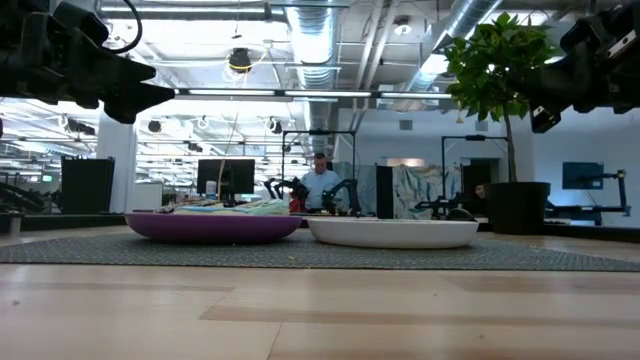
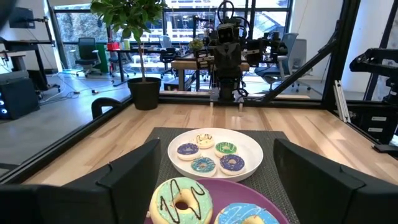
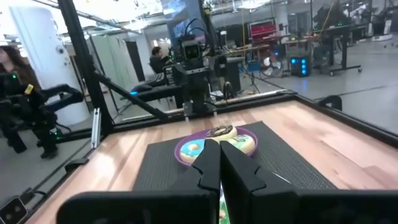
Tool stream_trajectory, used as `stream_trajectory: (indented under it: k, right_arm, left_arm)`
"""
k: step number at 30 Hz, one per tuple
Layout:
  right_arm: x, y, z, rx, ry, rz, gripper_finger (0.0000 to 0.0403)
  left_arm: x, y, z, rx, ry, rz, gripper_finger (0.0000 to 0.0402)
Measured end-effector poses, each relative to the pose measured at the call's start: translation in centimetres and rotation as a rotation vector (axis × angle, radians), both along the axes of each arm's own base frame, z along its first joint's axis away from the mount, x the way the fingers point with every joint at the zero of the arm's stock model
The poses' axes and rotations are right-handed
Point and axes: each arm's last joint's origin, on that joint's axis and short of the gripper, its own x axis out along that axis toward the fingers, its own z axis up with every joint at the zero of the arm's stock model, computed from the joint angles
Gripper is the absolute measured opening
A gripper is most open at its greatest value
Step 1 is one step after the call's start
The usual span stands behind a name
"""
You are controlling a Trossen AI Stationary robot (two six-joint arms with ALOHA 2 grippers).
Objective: Pick & Place donuts
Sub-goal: Return to Home Position
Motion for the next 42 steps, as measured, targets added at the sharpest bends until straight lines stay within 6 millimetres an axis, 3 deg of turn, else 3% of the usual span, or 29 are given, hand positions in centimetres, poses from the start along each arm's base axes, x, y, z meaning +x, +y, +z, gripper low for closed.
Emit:
stream_trajectory:
  k: [42]
  right_arm:
    - [0.05,0.01,-0.3,-0.004,0.031,0.003,0.0]
  left_arm:
    - [0.0,0.0,-0.01,0.0,0.0,0.0,0.0302]
